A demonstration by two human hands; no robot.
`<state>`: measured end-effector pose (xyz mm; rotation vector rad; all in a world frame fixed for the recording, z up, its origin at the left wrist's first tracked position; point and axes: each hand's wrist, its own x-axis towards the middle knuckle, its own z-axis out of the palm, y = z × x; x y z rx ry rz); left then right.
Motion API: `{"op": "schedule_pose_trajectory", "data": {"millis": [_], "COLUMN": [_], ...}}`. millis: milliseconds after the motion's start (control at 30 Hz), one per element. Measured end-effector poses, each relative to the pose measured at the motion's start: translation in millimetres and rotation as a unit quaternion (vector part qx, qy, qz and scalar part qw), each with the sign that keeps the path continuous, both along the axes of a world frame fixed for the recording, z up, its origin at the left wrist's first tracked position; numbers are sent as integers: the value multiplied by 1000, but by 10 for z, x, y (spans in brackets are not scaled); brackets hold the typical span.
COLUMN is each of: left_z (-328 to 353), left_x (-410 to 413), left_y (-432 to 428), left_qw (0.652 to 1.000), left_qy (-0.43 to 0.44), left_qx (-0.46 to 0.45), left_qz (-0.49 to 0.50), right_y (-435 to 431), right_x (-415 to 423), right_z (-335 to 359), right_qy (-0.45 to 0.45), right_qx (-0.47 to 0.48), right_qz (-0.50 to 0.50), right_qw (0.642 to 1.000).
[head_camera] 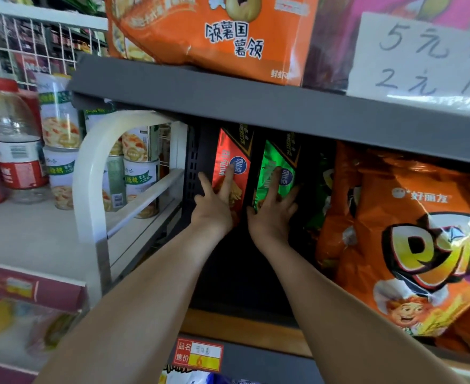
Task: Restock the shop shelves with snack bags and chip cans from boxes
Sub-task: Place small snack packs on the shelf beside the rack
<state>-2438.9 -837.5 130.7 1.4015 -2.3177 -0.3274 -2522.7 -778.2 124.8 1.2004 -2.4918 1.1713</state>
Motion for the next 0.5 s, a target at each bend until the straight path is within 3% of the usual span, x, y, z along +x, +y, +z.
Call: {"op": "schedule_pose_trajectory", "data": {"millis": [167, 300, 500], "left_z": [119, 246, -198], "left_x": [297, 842, 2021], "left_y": [204, 730, 1725], "left_qw": [999, 995, 976], "left_qy": [-11, 60, 207], "left_qx": [13, -25, -51], "left_qz": [-39, -80, -40], "right_y": [77, 389, 1248], "right_x": [159, 468, 1410], "right_z": [77, 347, 205], "right_qy": [-54, -17, 101], "right_qx": [60, 95, -57], "right_qz": [-37, 11, 163], "right_qw": [996, 995, 980]}}
